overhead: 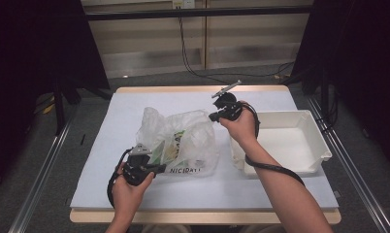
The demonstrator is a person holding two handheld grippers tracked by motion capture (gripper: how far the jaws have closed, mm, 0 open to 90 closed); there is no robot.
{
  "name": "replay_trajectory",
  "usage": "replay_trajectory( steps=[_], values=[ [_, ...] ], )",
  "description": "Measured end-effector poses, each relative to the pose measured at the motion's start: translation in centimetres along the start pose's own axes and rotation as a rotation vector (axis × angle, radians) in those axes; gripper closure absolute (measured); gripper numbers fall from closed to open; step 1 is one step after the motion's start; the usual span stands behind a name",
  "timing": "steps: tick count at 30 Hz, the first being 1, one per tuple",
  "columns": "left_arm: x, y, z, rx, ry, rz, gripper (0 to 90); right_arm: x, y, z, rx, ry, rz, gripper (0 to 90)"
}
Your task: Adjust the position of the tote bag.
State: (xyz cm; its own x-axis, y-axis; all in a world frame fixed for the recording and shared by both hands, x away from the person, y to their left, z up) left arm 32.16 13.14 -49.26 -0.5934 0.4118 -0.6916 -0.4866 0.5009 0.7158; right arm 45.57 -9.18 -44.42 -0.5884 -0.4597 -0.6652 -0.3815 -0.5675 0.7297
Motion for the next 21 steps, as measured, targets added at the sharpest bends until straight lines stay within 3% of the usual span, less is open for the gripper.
replay_trajectory(
  steps=[3,10,15,21],
  values=[
    [0.0,-0.2,-0.7,0.018,-0.025,0.023,90.0,0.0,-0.1,-0.3,-0.005,-0.002,-0.013,90.0],
    [0.2,-1.0,-2.1,0.049,-0.041,0.035,90.0,-0.2,-0.3,-1.0,0.007,0.003,0.003,90.0],
    [0.2,-1.9,-4.2,0.102,-0.08,0.049,90.0,-1.1,-0.7,-1.3,0.006,0.019,0.002,90.0],
    [0.6,-2.7,-5.5,0.131,-0.109,0.065,90.0,-2.0,-1.3,-2.0,0.008,0.026,0.003,90.0]
  ],
)
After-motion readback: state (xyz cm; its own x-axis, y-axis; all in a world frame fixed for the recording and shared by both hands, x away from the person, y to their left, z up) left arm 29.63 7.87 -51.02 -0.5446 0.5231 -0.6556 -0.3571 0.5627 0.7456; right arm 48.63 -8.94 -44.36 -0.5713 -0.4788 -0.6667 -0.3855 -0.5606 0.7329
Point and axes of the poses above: each handheld gripper's, and its own axes: y roughly backward along the jaws, x roughly out of its underside, z roughly to its left, the point moved 8 cm from there along -y, roughly forward along the jaws, and after that the axes turned 8 degrees about -x, right-handed, at the moved point
